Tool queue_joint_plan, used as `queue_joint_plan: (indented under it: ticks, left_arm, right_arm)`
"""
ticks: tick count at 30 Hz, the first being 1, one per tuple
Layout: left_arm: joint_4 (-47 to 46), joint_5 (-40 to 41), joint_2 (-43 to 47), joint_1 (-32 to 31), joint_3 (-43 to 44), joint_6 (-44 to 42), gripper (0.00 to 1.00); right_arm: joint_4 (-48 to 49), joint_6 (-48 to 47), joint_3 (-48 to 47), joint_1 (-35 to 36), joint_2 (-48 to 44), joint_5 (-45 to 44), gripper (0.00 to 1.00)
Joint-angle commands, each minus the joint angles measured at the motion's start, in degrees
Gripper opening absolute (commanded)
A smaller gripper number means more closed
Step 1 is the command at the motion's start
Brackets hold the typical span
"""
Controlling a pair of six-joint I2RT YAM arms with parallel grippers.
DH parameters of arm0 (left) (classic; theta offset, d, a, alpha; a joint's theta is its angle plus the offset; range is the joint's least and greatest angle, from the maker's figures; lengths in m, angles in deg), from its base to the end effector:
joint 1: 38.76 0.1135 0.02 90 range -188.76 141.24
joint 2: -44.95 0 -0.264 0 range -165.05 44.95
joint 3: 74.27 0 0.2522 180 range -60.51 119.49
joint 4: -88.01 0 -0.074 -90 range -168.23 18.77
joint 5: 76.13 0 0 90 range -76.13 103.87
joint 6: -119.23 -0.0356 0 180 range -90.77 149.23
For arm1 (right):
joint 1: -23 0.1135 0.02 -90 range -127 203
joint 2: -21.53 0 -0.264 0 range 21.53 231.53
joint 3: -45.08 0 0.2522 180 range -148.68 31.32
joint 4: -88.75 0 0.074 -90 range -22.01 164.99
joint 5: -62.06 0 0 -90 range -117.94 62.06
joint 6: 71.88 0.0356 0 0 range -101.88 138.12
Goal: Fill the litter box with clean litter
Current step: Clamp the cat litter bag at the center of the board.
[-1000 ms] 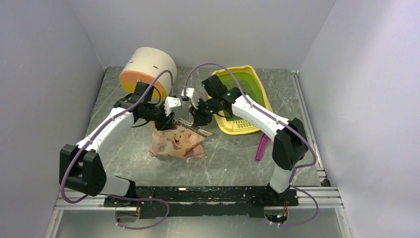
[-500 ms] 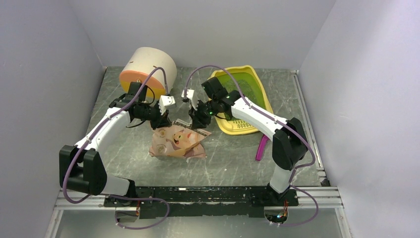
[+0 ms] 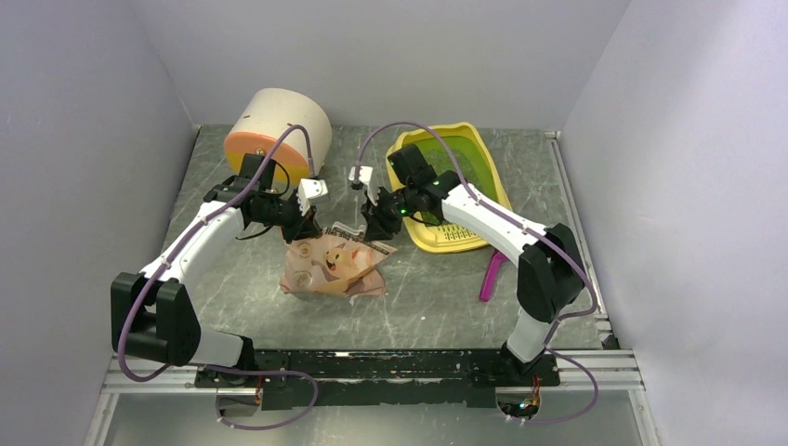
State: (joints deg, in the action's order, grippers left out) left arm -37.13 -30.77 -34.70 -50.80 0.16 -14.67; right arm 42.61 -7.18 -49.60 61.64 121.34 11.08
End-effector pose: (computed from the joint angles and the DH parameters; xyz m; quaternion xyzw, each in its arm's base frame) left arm 0.2620 -0.0815 0.2642 0.5058 0.7433 -0.2873 0.3303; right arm 0.2826 0.2546 0.2718 -0.5648 0.6957 0.3492 0.2738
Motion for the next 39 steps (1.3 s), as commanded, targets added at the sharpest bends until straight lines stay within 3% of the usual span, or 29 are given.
queue_joint_plan:
  ticks: [1, 4, 9, 15, 23, 33, 36, 39]
  left_arm:
    - [-0.26, -3.27, 1.09, 0.61, -0.22, -0.28, 0.05]
    - [-0.23, -3.54, 1.11, 0.61, -0.04, -0.35, 0.05]
    - [-0.15, -3.15, 1.18, 0.61, 0.23, -0.48, 0.05]
    - [-0.51, -3.60, 1.15, 0.63, 0.78, 0.04, 0.05]
    - [-2.49, -6.24, 1.40, 0.61, 0.91, 1.20, 0.05]
    - [-2.53, -7.65, 1.61, 0.60, 0.55, 0.75, 0.05]
    - [-2.42, -7.97, 1.70, 0.63, 0.64, 0.55, 0.05]
    - [-2.60, -8.20, 1.70, 0.61, 0.61, 0.64, 0.05]
  right_arm:
    - [1.74, -0.36, 0.68, -0.24, -2.85, -0.70, 0.36]
    - [1.17, -0.29, -0.12, -0.28, -2.19, 0.37, 0.34]
    - [0.18, -0.42, -0.94, -0.30, -0.98, 1.47, 0.12]
    - [-2.19, -1.16, -2.81, 0.27, -0.57, -2.47, 0.02]
    - [-10.33, -4.28, -9.00, 4.64, 3.76, -14.18, 0.02]
    - [-8.38, -2.20, -8.68, 5.15, 4.96, -12.34, 0.04]
    - [-8.89, -2.33, -9.32, 5.20, 5.47, -11.74, 0.08]
    - [-8.80, -1.23, -10.22, 5.16, 5.63, -10.61, 0.20]
